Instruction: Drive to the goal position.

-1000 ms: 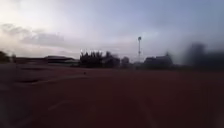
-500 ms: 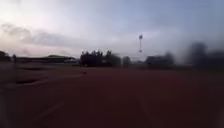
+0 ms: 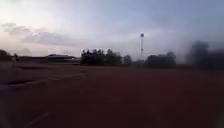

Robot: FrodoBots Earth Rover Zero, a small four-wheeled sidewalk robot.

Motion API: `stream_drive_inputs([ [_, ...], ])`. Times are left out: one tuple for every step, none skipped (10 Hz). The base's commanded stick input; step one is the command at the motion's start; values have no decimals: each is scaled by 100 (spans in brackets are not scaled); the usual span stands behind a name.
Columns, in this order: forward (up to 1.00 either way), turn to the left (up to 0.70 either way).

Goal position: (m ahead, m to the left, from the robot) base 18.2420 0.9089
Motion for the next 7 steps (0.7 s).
stream_drive_inputs([
  [70, -3],
  [70, -7],
  [70, -25],
  [70, -33],
  [70, -30],
  [70, 0],
  [70, 0],
])
